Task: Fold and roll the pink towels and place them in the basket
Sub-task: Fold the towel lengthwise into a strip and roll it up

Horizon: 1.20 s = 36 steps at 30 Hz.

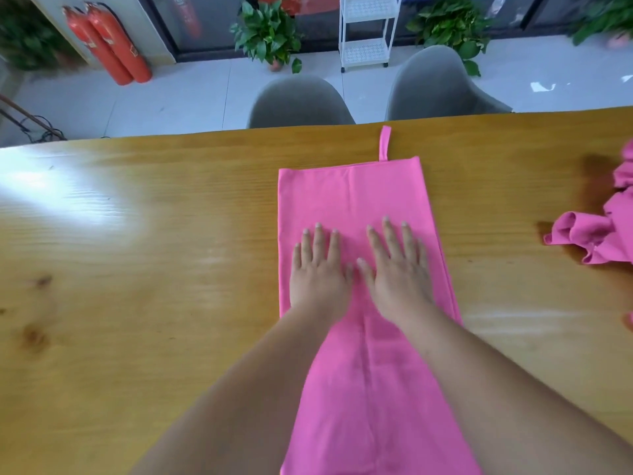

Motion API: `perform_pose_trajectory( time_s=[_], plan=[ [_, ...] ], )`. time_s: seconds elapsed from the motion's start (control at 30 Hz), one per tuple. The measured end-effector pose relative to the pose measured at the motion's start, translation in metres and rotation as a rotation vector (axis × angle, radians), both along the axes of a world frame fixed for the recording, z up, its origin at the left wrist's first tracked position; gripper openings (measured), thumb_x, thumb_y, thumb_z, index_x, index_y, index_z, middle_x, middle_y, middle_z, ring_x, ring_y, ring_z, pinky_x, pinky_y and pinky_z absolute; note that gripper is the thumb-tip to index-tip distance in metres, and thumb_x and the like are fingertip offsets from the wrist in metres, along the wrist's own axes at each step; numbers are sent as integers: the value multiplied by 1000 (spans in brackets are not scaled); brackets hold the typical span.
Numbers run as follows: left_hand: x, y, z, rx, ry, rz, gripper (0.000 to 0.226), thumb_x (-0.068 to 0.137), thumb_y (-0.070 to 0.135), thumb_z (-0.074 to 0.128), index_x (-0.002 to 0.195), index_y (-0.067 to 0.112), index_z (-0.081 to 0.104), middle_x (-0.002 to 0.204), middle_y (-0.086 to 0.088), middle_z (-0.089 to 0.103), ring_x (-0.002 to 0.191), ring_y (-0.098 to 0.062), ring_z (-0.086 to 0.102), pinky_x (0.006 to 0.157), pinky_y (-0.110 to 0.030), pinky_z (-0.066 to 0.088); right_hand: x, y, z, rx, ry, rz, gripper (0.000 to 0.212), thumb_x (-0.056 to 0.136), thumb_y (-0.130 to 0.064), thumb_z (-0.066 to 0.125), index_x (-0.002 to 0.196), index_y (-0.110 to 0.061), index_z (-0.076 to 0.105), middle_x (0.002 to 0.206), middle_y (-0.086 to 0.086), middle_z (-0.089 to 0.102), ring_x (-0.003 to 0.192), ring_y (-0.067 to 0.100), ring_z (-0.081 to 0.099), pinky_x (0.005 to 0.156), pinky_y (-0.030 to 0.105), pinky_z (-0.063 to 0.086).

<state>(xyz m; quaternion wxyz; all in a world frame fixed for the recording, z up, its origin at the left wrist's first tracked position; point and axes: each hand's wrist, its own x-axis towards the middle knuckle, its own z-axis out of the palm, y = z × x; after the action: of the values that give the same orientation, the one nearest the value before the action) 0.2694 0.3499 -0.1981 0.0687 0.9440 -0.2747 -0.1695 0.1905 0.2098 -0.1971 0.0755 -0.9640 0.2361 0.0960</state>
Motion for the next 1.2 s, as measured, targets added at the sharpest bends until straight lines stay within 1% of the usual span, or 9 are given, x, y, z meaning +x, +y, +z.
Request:
perform_pose_trajectory(
  time_s=[0.1, 0.2, 0.4, 0.5, 0.57, 0.67, 0.83, 1.03, 1.2],
  plan=[
    [-48, 50, -10, -45, -44, -149, 70, 111, 56, 25, 170, 25, 3, 177, -3, -8, 163, -26, -12, 132, -50, 8, -59, 29, -7, 16, -21, 35, 69, 108, -64, 18, 169, -31, 12, 177, 1, 0, 163, 30, -3, 130, 55, 13],
    [-55, 102, -16, -7, -87, -212, 80, 107, 67, 33, 170, 25, 5, 177, -3, -6, 163, -26, -9, 132, -50, 10, -113, 15, -9, 8, 9, 39, 76, 105, -67, 31, 169, -30, 11, 177, 1, -4, 163, 27, -7, 130, 53, 13],
    [3, 69, -20, 95, -97, -268, 82, 106, 70, 20, 169, 23, -5, 176, -6, -17, 161, -26, -19, 132, -49, 2, -66, -23, -14, -39, 52, 51, 78, 103, -70, 17, 169, -31, 1, 176, 0, -12, 162, 25, -15, 131, 48, 5],
    [32, 30, -4, 164, -52, -154, 79, 106, 57, 24, 169, 19, -7, 175, -11, -19, 160, -29, -21, 132, -49, -4, -24, -35, -7, -20, 102, -7, 74, 106, -64, 12, 169, -28, -4, 175, 4, -17, 161, 29, -17, 131, 50, 1],
    [22, 8, 5, 89, 1, -102, 76, 106, 49, 25, 169, 16, -3, 175, -12, -17, 160, -29, -21, 132, -49, -4, -9, -20, -3, -1, 79, -28, 73, 107, -61, 15, 168, -27, -5, 175, 5, -18, 161, 31, -18, 131, 53, 1],
    [-27, 29, -4, -56, -10, -195, 72, 110, 54, 25, 170, 18, 6, 177, -7, -6, 163, -24, -13, 132, -49, 6, -41, 20, -9, 16, 6, 17, 70, 109, -58, 23, 169, -29, 4, 176, 3, -10, 162, 30, -11, 131, 54, 9],
    [-59, 100, -19, 19, -104, -266, 80, 109, 63, 31, 169, 22, -1, 177, -3, -11, 163, -25, -11, 132, -48, 7, -123, 17, -13, 28, 24, -5, 75, 106, -65, 28, 169, -32, 5, 177, 0, -9, 163, 27, -10, 131, 53, 12],
    [7, 58, -19, 94, -96, -287, 80, 108, 65, 19, 169, 21, -8, 175, -5, -19, 161, -24, -21, 132, -47, 3, -61, -24, -18, -7, 56, 17, 74, 105, -69, 14, 168, -34, -6, 174, -1, -22, 160, 26, -22, 132, 50, 2],
    [26, 4, -1, 127, -19, -156, 77, 108, 50, 24, 168, 14, -7, 175, -11, -18, 161, -29, -20, 132, -48, 0, -9, -28, -4, 22, 92, -30, 73, 107, -61, 20, 168, -30, -3, 175, 5, -16, 161, 32, -16, 131, 54, 1]
  ],
)
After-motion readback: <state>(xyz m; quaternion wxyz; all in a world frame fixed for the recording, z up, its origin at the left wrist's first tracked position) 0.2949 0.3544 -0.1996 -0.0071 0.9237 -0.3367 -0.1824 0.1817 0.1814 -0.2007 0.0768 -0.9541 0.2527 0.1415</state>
